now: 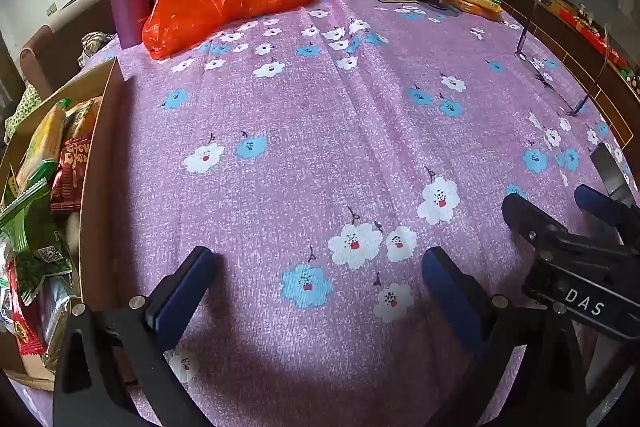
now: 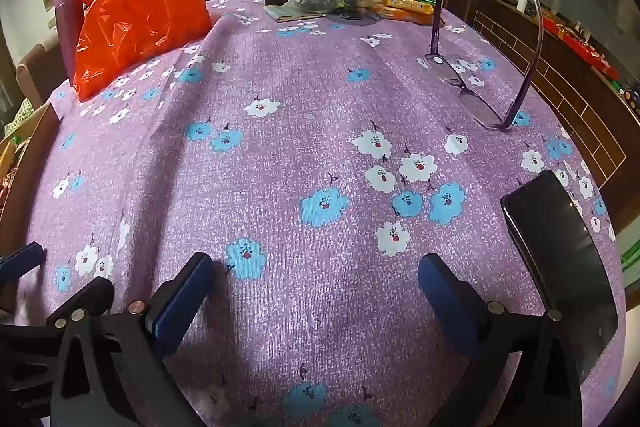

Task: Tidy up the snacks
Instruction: 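Tip the cardboard box of snacks over, pouring packets onto the table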

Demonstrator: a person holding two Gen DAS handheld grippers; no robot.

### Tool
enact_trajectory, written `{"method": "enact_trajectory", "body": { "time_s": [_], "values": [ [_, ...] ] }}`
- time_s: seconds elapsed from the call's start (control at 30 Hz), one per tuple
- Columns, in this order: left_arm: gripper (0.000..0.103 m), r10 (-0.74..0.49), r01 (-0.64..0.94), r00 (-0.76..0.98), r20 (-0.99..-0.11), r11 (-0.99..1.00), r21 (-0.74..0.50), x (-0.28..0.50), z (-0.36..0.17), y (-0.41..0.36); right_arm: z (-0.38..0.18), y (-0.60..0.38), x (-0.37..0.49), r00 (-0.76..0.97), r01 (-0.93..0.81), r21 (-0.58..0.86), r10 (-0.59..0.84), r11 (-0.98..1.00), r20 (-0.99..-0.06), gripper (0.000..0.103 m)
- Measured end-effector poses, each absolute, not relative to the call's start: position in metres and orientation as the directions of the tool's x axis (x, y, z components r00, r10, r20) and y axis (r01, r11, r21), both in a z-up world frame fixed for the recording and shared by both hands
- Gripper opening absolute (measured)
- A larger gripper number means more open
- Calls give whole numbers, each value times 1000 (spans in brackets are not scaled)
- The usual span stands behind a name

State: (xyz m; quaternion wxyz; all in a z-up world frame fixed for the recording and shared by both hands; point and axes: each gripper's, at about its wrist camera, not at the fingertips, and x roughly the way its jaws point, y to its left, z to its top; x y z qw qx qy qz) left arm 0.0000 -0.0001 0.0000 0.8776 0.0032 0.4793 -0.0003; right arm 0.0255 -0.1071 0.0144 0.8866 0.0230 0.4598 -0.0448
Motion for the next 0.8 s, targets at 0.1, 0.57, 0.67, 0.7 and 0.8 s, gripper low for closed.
{"method": "enact_trajectory", "body": {
  "time_s": [0.1,0.57,0.67,0.7,0.8],
  "values": [
    [103,3,4,540,-841,1000,6,0,0,0,15,-107,25,580,101,2,-57,995,-812,102],
    [103,2,4,540,-842,1000,5,0,0,0,15,-107,25,580,101,1,-58,995,-812,102],
    [103,2,4,540,-841,1000,6,0,0,0,15,-107,25,580,101,1,-58,995,-812,102],
    [103,2,4,540,-842,1000,6,0,0,0,15,-107,25,580,101,1,-58,995,-812,102],
    [103,2,4,540,-842,1000,6,0,0,0,15,-107,25,580,101,1,-58,995,-812,102]
  ]
}}
